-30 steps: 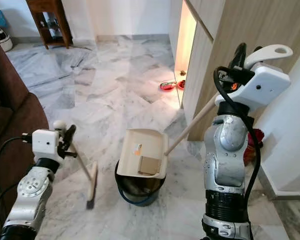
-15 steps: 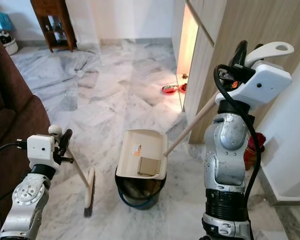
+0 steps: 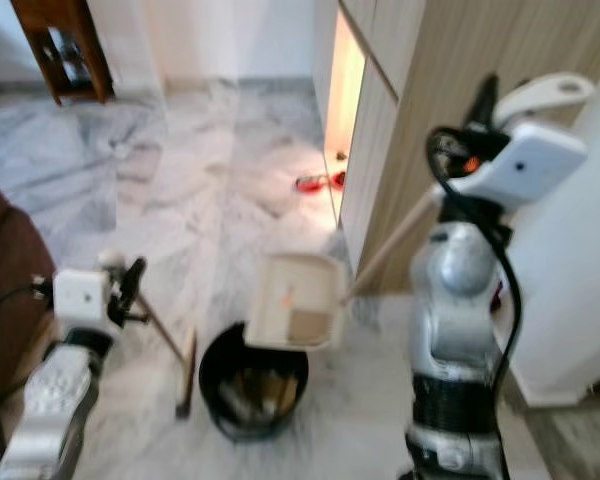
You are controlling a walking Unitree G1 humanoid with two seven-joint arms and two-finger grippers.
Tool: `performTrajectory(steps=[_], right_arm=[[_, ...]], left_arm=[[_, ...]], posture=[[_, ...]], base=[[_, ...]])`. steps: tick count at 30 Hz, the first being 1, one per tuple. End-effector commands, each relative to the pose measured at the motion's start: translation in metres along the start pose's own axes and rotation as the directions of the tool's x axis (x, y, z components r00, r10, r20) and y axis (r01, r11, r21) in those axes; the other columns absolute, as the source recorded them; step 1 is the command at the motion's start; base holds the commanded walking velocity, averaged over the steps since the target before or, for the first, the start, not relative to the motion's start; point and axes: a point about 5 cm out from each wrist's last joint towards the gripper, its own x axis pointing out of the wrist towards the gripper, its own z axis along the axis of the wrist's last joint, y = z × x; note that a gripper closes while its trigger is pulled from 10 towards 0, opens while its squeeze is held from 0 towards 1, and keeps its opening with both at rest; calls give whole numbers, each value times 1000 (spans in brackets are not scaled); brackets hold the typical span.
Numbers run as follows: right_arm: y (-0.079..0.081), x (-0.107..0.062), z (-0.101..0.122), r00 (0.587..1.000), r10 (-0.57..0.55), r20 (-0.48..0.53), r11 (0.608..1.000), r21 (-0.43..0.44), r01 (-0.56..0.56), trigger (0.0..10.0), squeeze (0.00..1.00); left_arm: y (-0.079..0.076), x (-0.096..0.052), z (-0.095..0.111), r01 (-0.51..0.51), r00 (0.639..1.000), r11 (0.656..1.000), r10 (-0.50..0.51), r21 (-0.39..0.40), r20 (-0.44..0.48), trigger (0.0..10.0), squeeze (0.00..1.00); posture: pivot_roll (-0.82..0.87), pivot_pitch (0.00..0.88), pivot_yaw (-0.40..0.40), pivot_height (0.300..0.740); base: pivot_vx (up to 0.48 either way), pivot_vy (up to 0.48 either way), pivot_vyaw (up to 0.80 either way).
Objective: Sweep floor
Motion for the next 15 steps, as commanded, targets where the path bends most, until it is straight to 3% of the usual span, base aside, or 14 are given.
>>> performTrajectory(steps=[1,11,15], right_arm=[[-3,4,16,997,-10,79,1000,5,10,10000,0],[2,3,18,996,18,92,1000,4,-19,10000,0],[16,-7,20,988,122,97,992,-35,-119,10000,0]], left_arm=[[-2,2,10,7,999,1000,-7,-4,43,10000,0],[-2,1,10,10,999,1000,-10,-2,39,10000,0],[-1,1,11,8,999,1000,-8,-3,39,10000,0]], posture=[[-16,49,14,740],[-14,52,16,740],[-16,54,18,740]], base=[[0,0,0],[0,0,0],[0,0,0]])
